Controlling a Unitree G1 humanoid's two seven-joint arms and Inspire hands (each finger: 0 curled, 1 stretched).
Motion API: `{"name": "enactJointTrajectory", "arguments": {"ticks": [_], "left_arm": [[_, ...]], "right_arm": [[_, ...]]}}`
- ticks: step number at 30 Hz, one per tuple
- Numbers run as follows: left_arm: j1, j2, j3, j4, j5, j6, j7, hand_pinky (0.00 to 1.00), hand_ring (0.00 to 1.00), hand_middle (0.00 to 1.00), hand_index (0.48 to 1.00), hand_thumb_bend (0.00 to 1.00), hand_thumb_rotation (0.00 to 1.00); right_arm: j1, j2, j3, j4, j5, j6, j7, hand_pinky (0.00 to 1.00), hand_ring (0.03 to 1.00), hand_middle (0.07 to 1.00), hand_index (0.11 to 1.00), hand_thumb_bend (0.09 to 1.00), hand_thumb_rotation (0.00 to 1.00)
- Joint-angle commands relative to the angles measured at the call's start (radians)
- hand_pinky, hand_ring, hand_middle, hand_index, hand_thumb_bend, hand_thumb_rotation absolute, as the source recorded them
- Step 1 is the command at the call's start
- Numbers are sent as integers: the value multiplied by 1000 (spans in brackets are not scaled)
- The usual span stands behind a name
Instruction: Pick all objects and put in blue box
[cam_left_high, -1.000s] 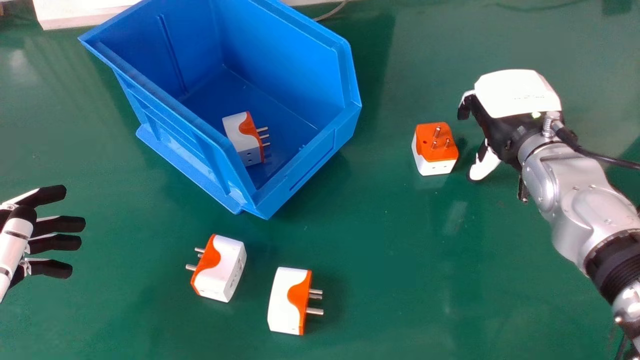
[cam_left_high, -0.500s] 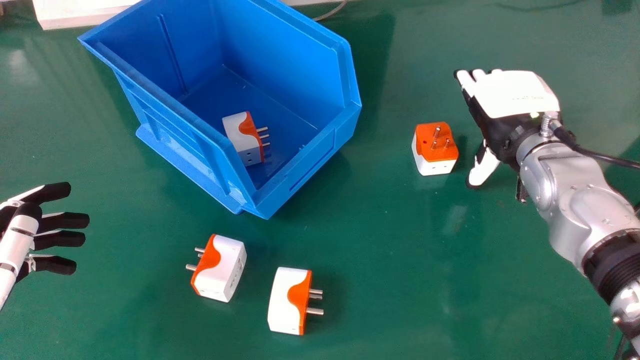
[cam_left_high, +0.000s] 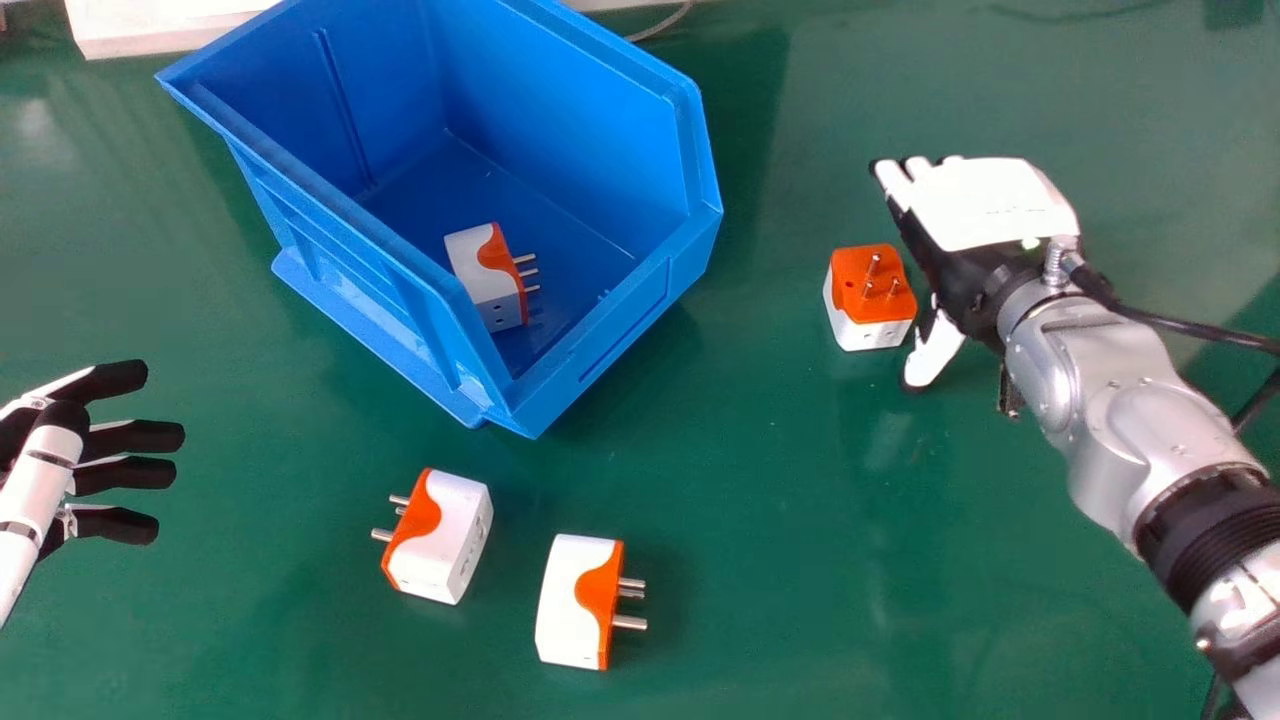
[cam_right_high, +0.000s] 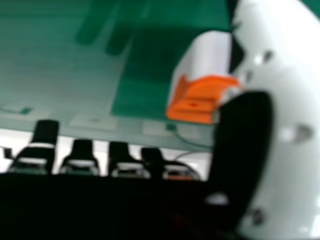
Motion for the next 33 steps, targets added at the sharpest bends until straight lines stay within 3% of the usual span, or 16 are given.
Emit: {"name": "enactJointTrajectory", "arguments": {"ticks": [1, 9, 11, 16, 28, 33], "left_arm": [[10, -6, 1, -28, -3, -11, 13, 567, 687, 711, 811, 214, 933], [30, -14, 0, -58, -12, -6, 18, 563, 684, 709, 807, 212, 934], [30, -14, 0, -52, -12, -8, 16, 562, 683, 709, 807, 211, 935], [33, -15, 2, -56, -15, -6, 14, 561, 683, 709, 806, 210, 936], [50, -14, 7, -84, -25, 10, 15, 557, 680, 710, 807, 212, 946], [52, -11, 10, -84, -28, 11, 15, 558, 680, 711, 807, 214, 948]], "right_arm": [[-45, 6, 2, 7, -2, -6, -15, 869, 996, 1000, 975, 691, 60], [-50, 29, 9, 20, 4, -15, -8, 864, 993, 1000, 968, 627, 7], [-49, 30, 9, 18, 4, -12, -2, 863, 992, 1000, 968, 602, 3], [-50, 40, 11, 25, 6, -2, 7, 862, 990, 1000, 966, 640, 54], [-34, 40, 13, 16, 6, -18, -4, 847, 975, 998, 935, 625, 40], [-36, 43, 17, 35, 7, -36, -11, 823, 955, 980, 904, 622, 19]]}}
